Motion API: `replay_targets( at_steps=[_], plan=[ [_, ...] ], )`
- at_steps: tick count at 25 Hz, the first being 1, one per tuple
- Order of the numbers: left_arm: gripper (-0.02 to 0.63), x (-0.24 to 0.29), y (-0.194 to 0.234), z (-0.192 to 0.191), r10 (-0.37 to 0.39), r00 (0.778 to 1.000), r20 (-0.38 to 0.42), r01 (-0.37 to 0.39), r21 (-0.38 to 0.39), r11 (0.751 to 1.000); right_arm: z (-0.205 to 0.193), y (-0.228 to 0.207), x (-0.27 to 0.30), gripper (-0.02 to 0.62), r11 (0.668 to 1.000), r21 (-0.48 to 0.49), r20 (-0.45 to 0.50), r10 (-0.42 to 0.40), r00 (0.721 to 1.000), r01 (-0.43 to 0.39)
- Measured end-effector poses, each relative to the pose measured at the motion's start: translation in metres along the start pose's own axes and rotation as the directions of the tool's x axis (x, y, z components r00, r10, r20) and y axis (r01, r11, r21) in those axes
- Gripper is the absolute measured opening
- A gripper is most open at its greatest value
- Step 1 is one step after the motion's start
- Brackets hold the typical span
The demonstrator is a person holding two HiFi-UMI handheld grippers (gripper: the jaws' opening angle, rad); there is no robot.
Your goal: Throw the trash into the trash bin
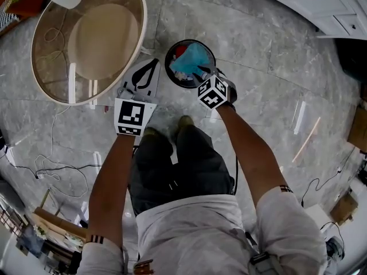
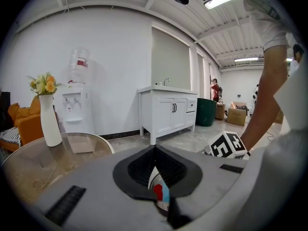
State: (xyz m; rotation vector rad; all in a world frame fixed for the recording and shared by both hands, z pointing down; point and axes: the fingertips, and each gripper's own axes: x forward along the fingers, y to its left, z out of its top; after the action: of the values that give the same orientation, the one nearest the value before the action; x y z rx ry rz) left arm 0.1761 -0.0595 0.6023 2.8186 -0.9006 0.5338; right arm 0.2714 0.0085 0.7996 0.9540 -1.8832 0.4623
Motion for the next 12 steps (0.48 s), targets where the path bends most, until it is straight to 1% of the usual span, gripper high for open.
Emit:
replay_targets(
  at_steps=[2, 5, 12],
  plan=[
    [-0.002, -0.001, 0.000, 0.001, -0.005, 1.000, -0.002, 0.005, 0.001, 1.000, 0.000, -0.001, -0.001, 0.140, 1.000, 0.012, -0.001, -0.004, 1.000, 0.004],
    [-0.002, -0.002, -0.002, 0.003, -0.012, 1.000, -0.003, 0.012, -0.003, 1.000, 0.004, 0.000, -0.008, 0.146, 0.999, 0.032, 0.021, -0.007, 1.000, 0.006],
    [-0.002, -0.008, -0.009, 0.012, -0.028, 0.999, -0.018, 0.028, -0.026, 0.999, 0.036, -0.004, -0.047, 0.144, 0.995, 0.095, 0.153, -0.034, 0.988, 0.020]
  ],
)
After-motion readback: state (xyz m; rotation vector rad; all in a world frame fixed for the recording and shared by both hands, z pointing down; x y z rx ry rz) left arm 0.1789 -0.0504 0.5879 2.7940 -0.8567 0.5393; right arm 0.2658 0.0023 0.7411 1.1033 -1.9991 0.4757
